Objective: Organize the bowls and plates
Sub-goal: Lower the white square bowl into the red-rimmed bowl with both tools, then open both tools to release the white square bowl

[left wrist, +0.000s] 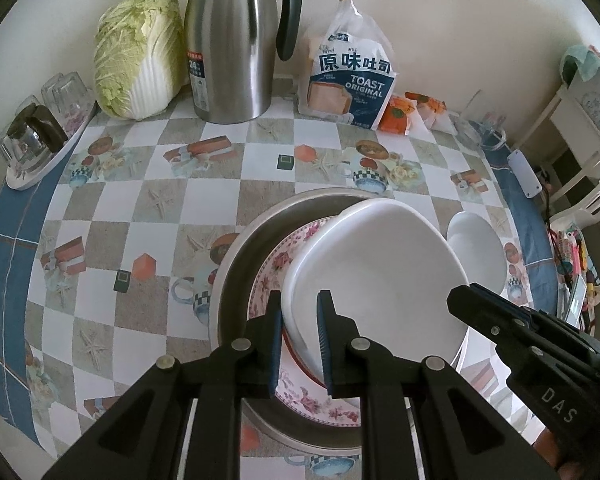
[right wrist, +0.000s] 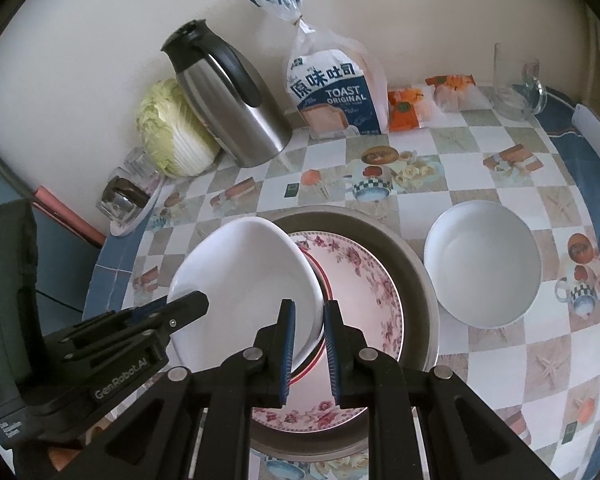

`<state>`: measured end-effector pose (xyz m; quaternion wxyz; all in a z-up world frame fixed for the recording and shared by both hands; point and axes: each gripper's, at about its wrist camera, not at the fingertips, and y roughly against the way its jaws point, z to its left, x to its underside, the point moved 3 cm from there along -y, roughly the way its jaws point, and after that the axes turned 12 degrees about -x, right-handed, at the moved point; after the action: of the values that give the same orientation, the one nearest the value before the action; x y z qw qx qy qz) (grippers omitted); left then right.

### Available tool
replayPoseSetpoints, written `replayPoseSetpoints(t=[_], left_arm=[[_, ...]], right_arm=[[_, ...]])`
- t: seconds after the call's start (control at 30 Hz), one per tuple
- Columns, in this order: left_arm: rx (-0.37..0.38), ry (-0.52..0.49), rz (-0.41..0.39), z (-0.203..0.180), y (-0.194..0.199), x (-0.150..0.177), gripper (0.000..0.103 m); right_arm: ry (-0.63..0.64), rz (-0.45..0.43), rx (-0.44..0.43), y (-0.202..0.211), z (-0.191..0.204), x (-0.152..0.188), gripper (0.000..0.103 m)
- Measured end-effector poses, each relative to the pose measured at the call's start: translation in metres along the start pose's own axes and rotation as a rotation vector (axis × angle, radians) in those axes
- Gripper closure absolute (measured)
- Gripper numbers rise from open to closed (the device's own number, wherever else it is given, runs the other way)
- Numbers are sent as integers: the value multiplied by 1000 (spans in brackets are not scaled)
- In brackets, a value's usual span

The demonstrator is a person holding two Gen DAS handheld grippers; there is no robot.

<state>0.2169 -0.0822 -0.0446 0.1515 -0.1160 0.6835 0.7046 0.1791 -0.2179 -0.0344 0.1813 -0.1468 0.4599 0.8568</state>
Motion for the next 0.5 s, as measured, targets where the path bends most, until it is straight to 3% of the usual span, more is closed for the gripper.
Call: replayPoseSetpoints(t=[0.37,0.43,0.5], left_arm=[[-5,19,-54,5,19,-5,84],[-10,22,-69,5,26,-7,78],[-17,31,-89,4,32,-8,56]], right_arm=[[15,-30,0,9,3,-4,86],[17,-41,1,13,3,-5,86],[21,-53,4,19,2,-7,86]])
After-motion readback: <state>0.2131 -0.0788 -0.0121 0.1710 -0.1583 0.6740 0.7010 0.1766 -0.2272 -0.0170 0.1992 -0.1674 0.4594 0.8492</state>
